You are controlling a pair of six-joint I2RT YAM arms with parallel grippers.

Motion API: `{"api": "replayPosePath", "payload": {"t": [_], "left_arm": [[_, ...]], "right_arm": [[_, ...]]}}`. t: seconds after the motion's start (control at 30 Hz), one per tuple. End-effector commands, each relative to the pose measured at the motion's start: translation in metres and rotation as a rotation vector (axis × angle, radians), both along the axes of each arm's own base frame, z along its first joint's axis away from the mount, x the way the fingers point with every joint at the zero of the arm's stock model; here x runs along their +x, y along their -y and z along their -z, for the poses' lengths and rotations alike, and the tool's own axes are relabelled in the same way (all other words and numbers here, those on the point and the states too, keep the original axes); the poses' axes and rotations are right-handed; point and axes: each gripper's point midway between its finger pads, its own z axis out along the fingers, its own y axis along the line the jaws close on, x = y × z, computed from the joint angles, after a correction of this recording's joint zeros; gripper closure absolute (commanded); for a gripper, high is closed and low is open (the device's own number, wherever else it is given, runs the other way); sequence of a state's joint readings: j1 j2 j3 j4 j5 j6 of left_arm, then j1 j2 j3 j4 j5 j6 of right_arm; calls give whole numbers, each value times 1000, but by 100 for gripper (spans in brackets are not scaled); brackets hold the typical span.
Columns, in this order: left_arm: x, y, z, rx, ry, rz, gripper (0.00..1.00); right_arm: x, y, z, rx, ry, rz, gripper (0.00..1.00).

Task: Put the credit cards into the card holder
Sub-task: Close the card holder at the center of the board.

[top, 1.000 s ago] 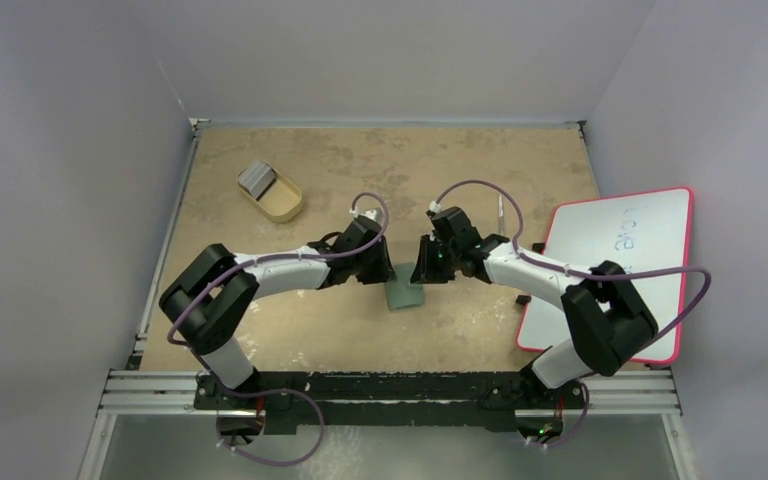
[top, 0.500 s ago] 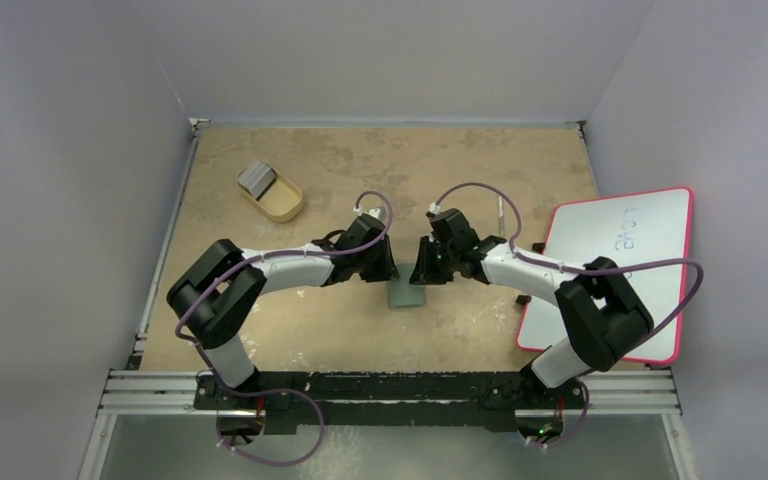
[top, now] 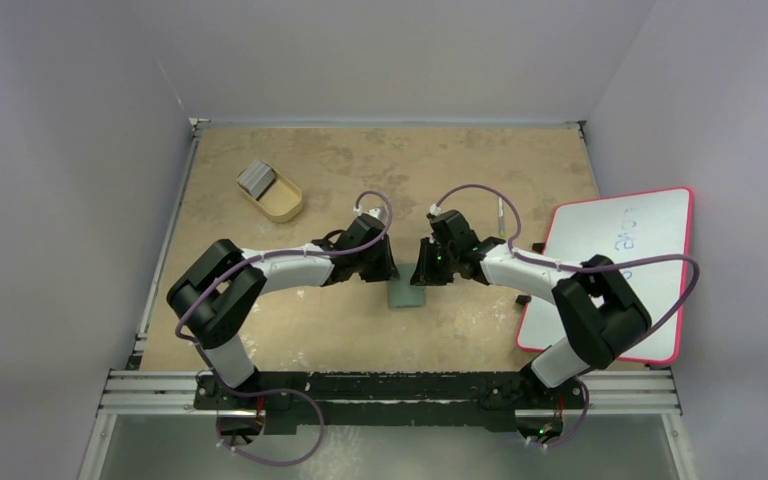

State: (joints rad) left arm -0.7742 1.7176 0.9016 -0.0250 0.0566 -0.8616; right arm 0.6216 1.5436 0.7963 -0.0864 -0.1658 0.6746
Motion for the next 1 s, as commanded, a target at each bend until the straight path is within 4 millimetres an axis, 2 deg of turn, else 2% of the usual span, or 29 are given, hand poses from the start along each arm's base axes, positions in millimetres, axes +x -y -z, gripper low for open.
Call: {"api": "replayPosePath", "payload": {"t": [0.0,0.13,0.27,0.37,0.53,0.67,0.9,0.97], "left_arm": [[3,6,-12,-42,20,0,83],[5,-1,-33,-43,54,-24,80],[5,-18,-47,-8,92,-71,72],[4,-27,-44,-15,86,-101,70],[1,-26,-45,-138,47,-115,70],[0,-28,-40,-198,17,-124,70],[-5,-32,-31,-256,-22,-126,71],[-6,-34,-30,-252,-23,-125,71]], "right_arm": [[5,-4,1,18,18,13,83],[0,-2,-1,9,2,-1,83],[12,7,-21,-43,65,36,79],[12,10,-26,-100,76,48,76],[13,4,-25,-184,90,59,76],[17,-1,-28,-243,112,62,70],[14,-2,-22,-326,114,57,68],[13,-5,-19,-337,111,50,64]]}}
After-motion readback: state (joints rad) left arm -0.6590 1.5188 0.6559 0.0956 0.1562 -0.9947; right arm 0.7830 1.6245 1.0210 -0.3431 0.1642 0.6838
